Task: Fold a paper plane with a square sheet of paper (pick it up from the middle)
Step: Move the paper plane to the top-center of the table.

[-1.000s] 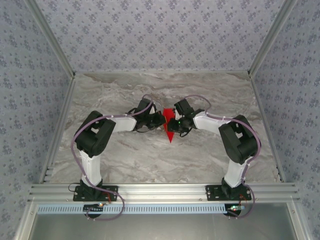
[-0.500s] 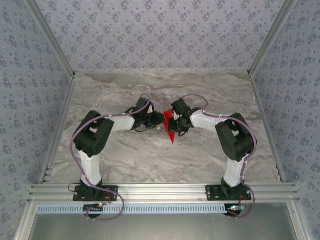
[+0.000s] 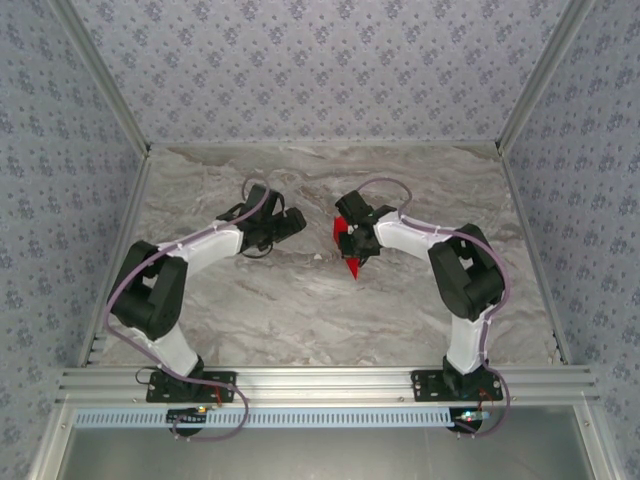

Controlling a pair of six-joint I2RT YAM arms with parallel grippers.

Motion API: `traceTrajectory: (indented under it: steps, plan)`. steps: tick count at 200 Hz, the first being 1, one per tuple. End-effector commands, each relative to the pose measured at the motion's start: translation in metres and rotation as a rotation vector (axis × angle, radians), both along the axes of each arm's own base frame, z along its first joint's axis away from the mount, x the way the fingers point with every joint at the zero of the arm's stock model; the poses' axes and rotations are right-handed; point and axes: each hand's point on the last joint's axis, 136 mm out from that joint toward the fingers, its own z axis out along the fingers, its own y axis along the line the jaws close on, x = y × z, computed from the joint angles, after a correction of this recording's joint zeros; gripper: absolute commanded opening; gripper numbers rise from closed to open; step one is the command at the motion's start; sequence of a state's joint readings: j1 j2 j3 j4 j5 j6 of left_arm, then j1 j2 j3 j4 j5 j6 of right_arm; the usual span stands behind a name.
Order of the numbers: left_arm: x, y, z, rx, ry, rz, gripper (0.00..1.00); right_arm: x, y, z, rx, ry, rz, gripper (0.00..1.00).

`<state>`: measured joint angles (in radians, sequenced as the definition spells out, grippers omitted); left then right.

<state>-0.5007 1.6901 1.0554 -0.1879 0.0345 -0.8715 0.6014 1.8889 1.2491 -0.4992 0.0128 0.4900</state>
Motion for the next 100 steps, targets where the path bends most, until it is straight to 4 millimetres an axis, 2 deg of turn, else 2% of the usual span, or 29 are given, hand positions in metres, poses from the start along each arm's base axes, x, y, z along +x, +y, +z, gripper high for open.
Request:
traceTrajectory:
  steps: [1,19,52,100]
  plan:
    - [-0.010,0.028,-0.007,0.121,0.034,0.051,0.92,-0.001,-0.003,-0.009,-0.057,0.024,-0.017,0.18]
    - [-0.010,0.029,-0.007,0.122,0.034,0.052,0.99,-0.002,0.000,-0.013,-0.057,0.034,-0.014,0.20]
    - [-0.010,0.029,-0.007,0.125,0.035,0.052,0.99,-0.005,0.003,-0.019,-0.061,0.046,-0.014,0.20]
    - [-0.012,0.034,-0.007,0.137,0.044,0.058,0.99,-0.012,-0.002,-0.034,-0.090,0.076,-0.032,0.17]
